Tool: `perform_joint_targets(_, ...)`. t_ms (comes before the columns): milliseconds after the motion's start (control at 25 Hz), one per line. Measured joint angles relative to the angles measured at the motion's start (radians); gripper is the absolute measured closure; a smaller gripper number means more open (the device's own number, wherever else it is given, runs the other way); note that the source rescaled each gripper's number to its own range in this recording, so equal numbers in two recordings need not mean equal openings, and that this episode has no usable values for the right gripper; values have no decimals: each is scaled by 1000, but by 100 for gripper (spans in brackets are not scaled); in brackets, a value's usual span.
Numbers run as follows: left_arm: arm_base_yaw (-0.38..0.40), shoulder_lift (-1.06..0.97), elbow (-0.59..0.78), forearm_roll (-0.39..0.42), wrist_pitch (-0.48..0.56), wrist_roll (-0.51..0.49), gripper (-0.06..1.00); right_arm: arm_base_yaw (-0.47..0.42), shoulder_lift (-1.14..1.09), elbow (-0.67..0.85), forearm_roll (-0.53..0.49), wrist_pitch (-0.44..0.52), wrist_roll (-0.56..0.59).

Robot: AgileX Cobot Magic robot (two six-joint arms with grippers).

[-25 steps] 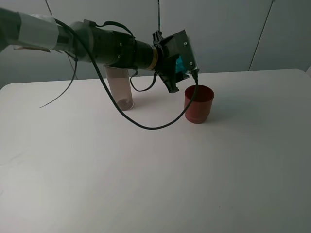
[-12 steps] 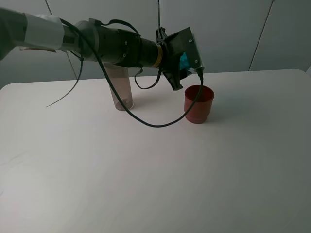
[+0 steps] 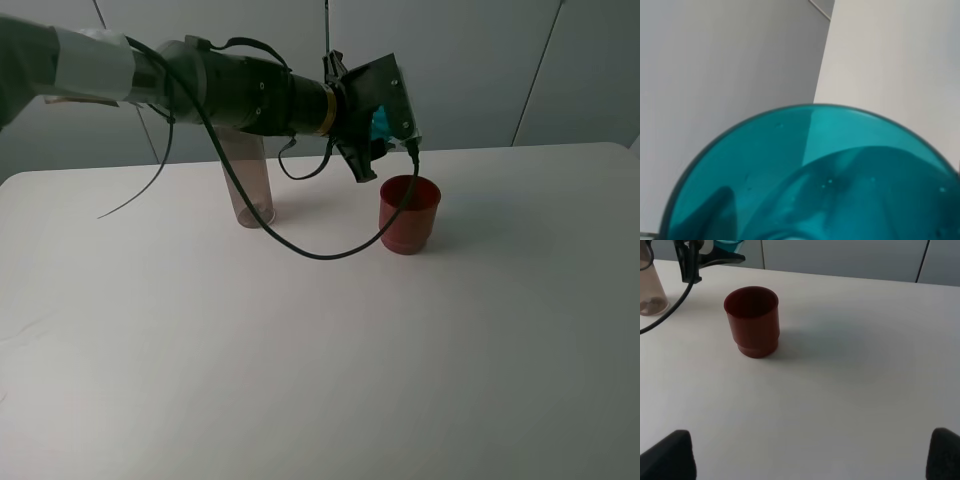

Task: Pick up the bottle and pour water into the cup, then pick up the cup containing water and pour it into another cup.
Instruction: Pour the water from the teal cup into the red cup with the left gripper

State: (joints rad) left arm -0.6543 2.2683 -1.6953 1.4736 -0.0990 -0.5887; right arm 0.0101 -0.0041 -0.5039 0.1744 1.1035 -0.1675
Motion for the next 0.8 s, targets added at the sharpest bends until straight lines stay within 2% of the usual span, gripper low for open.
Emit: perform_joint_targets(800, -26, 12, 0, 15, 55, 163, 81, 0, 0, 0, 0, 0, 0)
